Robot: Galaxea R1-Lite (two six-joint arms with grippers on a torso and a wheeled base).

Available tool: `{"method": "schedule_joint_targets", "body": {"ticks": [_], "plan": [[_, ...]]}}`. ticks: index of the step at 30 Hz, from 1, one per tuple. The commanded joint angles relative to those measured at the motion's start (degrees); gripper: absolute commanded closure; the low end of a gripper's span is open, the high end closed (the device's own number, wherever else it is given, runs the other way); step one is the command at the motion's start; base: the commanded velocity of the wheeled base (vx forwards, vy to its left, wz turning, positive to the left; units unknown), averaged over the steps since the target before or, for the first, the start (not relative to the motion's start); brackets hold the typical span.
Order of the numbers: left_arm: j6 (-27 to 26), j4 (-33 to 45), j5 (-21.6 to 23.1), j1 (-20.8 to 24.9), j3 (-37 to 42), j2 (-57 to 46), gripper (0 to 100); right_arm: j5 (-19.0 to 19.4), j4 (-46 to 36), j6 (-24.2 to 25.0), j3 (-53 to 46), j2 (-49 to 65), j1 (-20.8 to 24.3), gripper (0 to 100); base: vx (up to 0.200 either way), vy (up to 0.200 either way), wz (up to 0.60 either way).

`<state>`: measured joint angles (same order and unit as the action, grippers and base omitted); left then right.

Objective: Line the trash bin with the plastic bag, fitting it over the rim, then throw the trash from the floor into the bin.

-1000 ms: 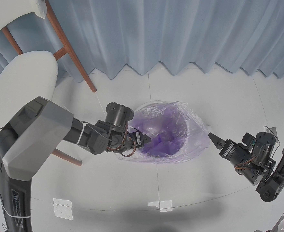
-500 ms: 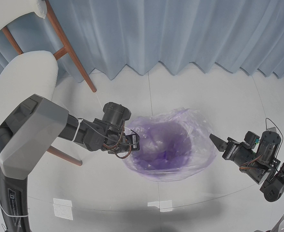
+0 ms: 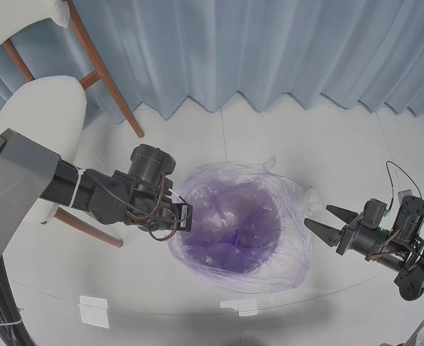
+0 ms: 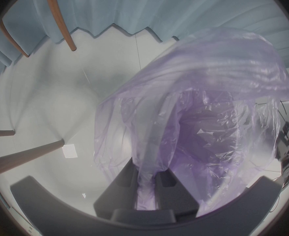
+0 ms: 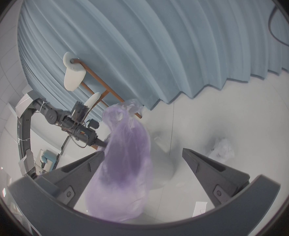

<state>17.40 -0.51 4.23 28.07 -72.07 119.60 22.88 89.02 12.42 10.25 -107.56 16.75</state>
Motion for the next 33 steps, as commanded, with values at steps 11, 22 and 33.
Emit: {"method": "schedule_joint_targets", "body": {"ticks": [11, 22, 33], "plan": [[-0.3, 0.0, -0.3, 3.0, 8.7, -7.8, 100, 0.1, -2.0, -0.5, 10.6, -4.9, 0.8, 0, 0.0, 0.0, 0.0], [-0.4, 0.1, -0.4, 3.8, 9.7, -9.2, 100, -0.1, -2.1, -0.5, 10.2, -4.2, 1.4, 100, 0.0, 0.0, 0.0], [-1.5, -0.3, 0.2, 6.4, 14.1, -11.4, 100, -1.3, -2.2, 6.1, 12.5, -4.2, -0.7, 100, 0.0, 0.0, 0.0]]}}
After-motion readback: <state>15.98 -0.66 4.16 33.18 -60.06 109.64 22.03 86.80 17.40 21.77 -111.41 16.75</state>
